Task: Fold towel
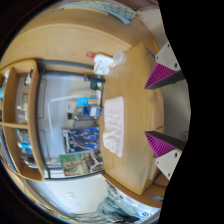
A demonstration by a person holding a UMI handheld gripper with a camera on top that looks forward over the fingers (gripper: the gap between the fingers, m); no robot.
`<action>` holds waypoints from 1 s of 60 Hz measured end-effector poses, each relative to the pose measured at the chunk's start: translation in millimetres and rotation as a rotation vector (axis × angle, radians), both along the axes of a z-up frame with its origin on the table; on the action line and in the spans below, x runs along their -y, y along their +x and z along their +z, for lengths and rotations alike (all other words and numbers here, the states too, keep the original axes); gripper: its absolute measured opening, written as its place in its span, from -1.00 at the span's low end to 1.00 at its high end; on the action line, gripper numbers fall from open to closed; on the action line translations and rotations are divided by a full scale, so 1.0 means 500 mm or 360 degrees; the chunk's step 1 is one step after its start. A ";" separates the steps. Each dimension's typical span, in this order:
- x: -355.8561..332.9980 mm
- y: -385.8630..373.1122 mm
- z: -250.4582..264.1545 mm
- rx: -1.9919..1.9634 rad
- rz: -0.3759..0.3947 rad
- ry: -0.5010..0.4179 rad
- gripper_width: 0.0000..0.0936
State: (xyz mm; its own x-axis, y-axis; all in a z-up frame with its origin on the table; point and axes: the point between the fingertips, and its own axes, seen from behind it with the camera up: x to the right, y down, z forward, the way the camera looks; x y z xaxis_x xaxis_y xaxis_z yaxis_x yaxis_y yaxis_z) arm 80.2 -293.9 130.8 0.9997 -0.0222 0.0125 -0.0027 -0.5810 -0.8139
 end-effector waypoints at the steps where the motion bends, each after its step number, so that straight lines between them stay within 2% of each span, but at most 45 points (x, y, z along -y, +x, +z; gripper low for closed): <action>1: -0.012 -0.018 -0.015 0.0001 0.0015 -0.0013 0.81; 10: -0.125 -0.173 -0.110 -0.0024 0.0146 -0.0131 0.80; 20: -0.293 -0.343 -0.175 -0.0023 0.0244 -0.0188 0.83; 38: -0.615 -0.486 -0.236 0.0016 0.0191 -0.0186 0.76; 45: -0.684 -0.488 -0.270 0.0052 0.0142 -0.0201 0.41; 46: -0.690 -0.488 -0.275 0.0057 0.0138 -0.0203 0.42; 47: -0.696 -0.486 -0.283 0.0062 0.0142 -0.0206 0.28; 48: -0.697 -0.485 -0.291 0.0074 0.0141 -0.0219 0.24; 50: -0.708 -0.481 -0.291 0.0106 0.0142 -0.0197 0.18; 51: -0.713 -0.481 -0.289 0.0119 0.0144 -0.0178 0.24; 54: -0.716 -0.481 -0.290 0.0155 0.0161 -0.0152 -0.04; 55: -0.717 -0.482 -0.290 0.0163 0.0168 -0.0149 0.02; 60: -0.717 -0.490 -0.290 0.0179 0.0200 -0.0080 -0.65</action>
State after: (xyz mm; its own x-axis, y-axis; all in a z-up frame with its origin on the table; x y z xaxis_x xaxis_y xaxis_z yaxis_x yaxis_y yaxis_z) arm -164.6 64.8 -14.3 0.9868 0.1065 0.1224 0.1620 -0.6110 -0.7748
